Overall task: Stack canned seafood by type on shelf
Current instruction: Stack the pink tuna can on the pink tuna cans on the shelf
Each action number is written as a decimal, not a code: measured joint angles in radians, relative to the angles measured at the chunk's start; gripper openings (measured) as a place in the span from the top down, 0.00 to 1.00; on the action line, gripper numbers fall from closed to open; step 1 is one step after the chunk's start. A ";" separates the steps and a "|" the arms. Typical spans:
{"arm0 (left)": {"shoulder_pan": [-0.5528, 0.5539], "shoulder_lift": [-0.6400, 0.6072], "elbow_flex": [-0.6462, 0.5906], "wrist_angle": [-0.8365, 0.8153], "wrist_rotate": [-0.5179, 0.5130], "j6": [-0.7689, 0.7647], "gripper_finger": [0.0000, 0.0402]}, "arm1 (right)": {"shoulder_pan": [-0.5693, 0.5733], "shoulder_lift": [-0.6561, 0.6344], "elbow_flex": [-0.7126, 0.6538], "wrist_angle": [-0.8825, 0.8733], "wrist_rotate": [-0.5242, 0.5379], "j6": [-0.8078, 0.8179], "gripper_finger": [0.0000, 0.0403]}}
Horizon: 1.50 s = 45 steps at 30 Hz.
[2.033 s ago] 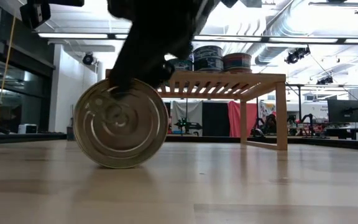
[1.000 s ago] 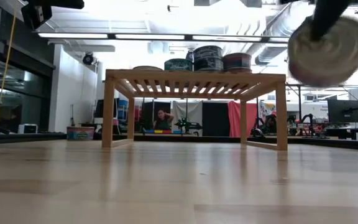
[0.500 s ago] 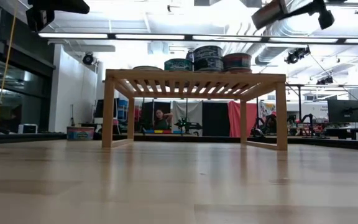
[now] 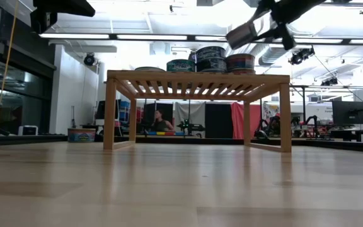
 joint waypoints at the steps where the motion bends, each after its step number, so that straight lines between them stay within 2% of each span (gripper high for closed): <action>1: 0.000 0.000 0.000 0.000 0.000 0.000 1.00 | -0.012 0.015 0.000 0.014 -0.010 0.000 0.59; 9: 0.000 0.000 0.000 0.000 0.000 -0.010 1.00 | -0.064 0.081 0.000 0.023 -0.039 0.027 0.59; 16: 0.000 0.000 0.000 -0.004 0.000 -0.013 1.00 | -0.086 0.081 0.002 0.031 -0.026 0.027 0.39; 20: 0.000 0.000 0.000 -0.005 0.000 -0.014 1.00 | -0.086 0.081 0.002 0.026 -0.027 0.029 0.35; 30: 0.000 0.000 0.000 -0.005 0.001 -0.014 1.00 | -0.085 0.081 0.002 0.021 -0.042 0.027 0.34; 36: 0.000 0.000 0.000 -0.005 0.001 0.008 1.00 | -0.085 0.081 0.002 0.018 -0.112 0.036 0.34; 45: 0.000 0.000 0.000 -0.004 0.004 -0.011 1.00 | -0.084 0.082 0.002 0.018 -0.106 0.000 0.34</action>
